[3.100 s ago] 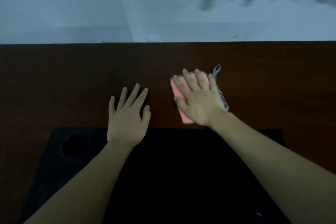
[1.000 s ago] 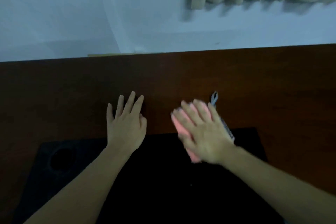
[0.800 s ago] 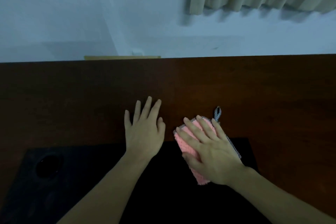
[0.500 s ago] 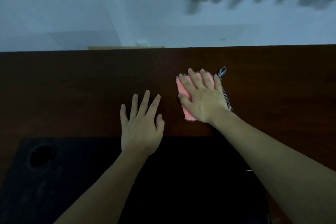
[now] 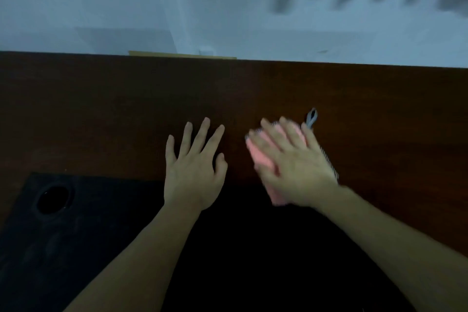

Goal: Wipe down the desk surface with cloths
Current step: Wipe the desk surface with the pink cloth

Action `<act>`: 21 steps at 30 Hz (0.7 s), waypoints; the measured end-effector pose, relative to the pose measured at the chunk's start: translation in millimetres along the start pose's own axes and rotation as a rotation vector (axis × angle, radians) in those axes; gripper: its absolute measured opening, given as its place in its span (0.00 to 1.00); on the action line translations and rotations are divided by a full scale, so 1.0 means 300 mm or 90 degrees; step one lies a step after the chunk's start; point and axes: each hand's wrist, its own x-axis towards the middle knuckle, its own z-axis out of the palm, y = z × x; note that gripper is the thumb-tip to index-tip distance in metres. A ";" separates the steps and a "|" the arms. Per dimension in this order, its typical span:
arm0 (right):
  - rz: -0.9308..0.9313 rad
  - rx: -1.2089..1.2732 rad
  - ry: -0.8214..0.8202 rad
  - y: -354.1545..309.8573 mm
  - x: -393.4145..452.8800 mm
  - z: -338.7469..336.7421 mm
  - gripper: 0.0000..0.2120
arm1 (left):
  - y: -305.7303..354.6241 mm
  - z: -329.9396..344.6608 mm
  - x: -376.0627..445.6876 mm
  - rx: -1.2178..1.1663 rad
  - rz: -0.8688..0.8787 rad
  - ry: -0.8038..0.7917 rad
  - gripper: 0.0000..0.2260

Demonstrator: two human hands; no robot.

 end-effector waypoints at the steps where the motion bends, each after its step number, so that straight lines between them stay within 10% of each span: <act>1: 0.024 0.006 0.012 0.011 0.057 -0.009 0.31 | -0.001 -0.001 0.000 -0.003 0.004 0.004 0.26; 21: 0.036 0.009 0.017 -0.013 -0.076 0.038 0.31 | 0.001 -0.002 -0.004 -0.006 0.011 0.006 0.26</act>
